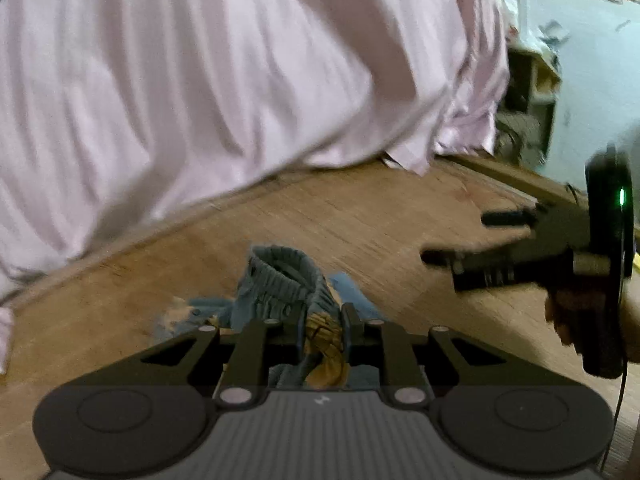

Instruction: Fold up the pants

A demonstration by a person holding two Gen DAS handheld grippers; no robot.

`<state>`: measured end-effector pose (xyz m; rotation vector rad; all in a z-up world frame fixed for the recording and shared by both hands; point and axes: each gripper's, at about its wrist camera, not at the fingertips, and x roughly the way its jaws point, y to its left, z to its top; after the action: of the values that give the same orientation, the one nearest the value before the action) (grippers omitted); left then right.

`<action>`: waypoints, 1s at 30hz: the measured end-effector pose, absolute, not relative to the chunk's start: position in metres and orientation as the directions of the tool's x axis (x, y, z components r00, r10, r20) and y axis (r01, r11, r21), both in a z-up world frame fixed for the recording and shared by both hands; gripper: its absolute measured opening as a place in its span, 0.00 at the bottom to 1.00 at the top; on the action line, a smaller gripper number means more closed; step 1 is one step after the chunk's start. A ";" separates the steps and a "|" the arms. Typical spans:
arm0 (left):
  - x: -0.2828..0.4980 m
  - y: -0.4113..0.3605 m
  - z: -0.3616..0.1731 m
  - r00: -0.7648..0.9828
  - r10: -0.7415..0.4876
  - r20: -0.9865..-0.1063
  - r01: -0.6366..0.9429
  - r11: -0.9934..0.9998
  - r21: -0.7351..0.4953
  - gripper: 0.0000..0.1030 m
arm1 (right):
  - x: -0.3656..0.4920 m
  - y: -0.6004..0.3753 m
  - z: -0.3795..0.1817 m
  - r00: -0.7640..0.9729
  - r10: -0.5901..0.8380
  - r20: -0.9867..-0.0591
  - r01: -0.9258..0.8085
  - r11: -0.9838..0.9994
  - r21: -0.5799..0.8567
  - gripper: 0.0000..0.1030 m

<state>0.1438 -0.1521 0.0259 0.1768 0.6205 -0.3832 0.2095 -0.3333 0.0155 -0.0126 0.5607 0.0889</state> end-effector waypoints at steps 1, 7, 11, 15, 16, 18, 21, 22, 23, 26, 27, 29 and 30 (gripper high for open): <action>0.148 -0.158 0.019 0.738 -0.298 -0.605 0.412 0.910 0.054 0.20 | 0.210 -0.336 0.015 0.842 0.081 -0.533 -0.079 0.997 0.027 0.99; 0.157 -0.185 -0.007 0.709 -0.292 -0.642 0.439 0.895 0.079 0.20 | 0.215 -0.335 0.009 0.830 0.077 -0.552 -0.065 0.997 0.042 0.99; 0.161 -0.193 -0.011 0.697 -0.310 -0.647 0.463 0.883 0.076 0.20 | 0.216 -0.330 0.007 0.827 0.074 -0.557 -0.077 0.997 0.018 0.99; 0.162 -0.199 -0.015 0.685 -0.337 -0.646 0.495 0.866 0.072 0.20 | 0.217 -0.329 0.005 0.824 0.065 -0.563 -0.072 0.997 0.009 0.99; 0.162 -0.202 -0.018 0.679 -0.341 -0.650 0.504 0.860 0.076 0.21 | 0.217 -0.329 0.005 0.824 0.062 -0.564 -0.070 0.998 0.008 0.99; 0.161 -0.207 -0.024 0.671 -0.352 -0.653 0.526 0.847 0.084 0.21 | 0.216 -0.329 0.004 0.822 0.056 -0.566 -0.069 0.998 -0.002 0.99; 0.154 -0.207 -0.025 0.647 -0.384 -0.659 0.555 0.829 0.062 0.36 | 0.215 -0.330 0.003 0.820 0.048 -0.570 -0.070 0.997 -0.016 0.99; 0.150 -0.206 -0.023 0.649 -0.388 -0.655 0.557 0.829 0.061 0.57 | 0.215 -0.330 0.002 0.818 0.053 -0.572 -0.073 0.997 -0.012 0.99; 0.144 -0.203 -0.021 0.658 -0.396 -0.640 0.557 0.828 0.061 0.63 | 0.215 -0.330 0.002 0.817 0.063 -0.574 -0.078 0.997 -0.003 0.99; 0.129 -0.189 -0.016 0.680 -0.383 -0.626 0.540 0.838 0.074 0.67 | 0.215 -0.326 0.002 0.808 0.126 -0.575 -0.123 0.991 0.044 0.99; 0.126 -0.184 -0.016 0.681 -0.374 -0.630 0.530 0.845 0.072 0.68 | 0.216 -0.324 0.002 0.801 0.155 -0.578 -0.139 0.988 0.071 0.99; 0.122 -0.173 -0.020 0.687 -0.341 -0.641 0.504 0.859 0.083 0.71 | 0.219 -0.318 0.001 0.769 0.250 -0.589 -0.182 0.968 0.172 0.99; 0.121 -0.168 -0.022 0.689 -0.323 -0.648 0.493 0.865 0.093 0.71 | 0.221 -0.315 0.000 0.757 0.302 -0.579 -0.200 0.951 0.234 0.99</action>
<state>0.1206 -0.1683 -0.0218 0.2706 0.6684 -0.4630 0.2214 -0.3151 0.0003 0.1618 0.6574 0.2747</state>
